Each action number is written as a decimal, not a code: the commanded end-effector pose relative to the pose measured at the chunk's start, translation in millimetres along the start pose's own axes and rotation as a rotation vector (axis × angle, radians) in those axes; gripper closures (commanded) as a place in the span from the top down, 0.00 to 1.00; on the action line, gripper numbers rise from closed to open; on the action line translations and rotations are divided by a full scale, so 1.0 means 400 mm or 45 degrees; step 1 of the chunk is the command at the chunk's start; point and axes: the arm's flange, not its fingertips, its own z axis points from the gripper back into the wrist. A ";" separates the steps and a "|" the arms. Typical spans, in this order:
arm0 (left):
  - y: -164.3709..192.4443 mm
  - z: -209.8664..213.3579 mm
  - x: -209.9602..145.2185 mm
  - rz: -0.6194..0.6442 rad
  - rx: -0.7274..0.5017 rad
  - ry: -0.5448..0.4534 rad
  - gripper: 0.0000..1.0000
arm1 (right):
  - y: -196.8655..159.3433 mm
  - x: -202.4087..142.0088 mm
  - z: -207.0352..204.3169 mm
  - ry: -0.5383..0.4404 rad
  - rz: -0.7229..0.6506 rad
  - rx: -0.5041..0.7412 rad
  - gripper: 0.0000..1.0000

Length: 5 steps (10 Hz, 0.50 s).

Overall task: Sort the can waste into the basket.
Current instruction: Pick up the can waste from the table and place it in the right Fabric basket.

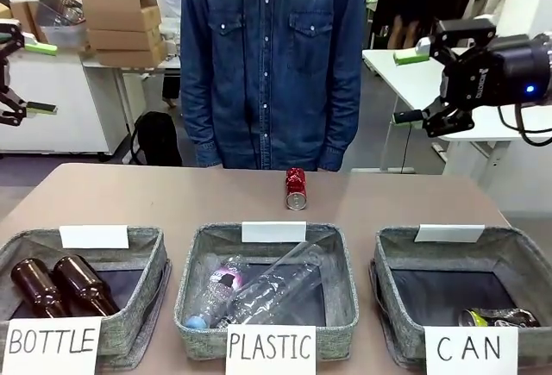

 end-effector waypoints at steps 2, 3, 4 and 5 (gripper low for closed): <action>-0.001 0.010 0.001 -0.013 -0.002 0.012 1.00 | 0.000 -0.002 0.003 0.010 0.006 0.009 1.00; -0.001 0.010 0.001 -0.013 -0.002 0.012 1.00 | 0.000 0.000 0.000 0.000 0.000 0.000 1.00; -0.001 0.010 0.001 -0.013 -0.002 0.012 1.00 | 0.006 0.052 -0.079 0.145 -0.190 -0.563 1.00; -0.001 0.010 0.001 -0.013 -0.002 0.012 1.00 | 0.017 0.115 -0.163 0.110 -0.266 -1.112 1.00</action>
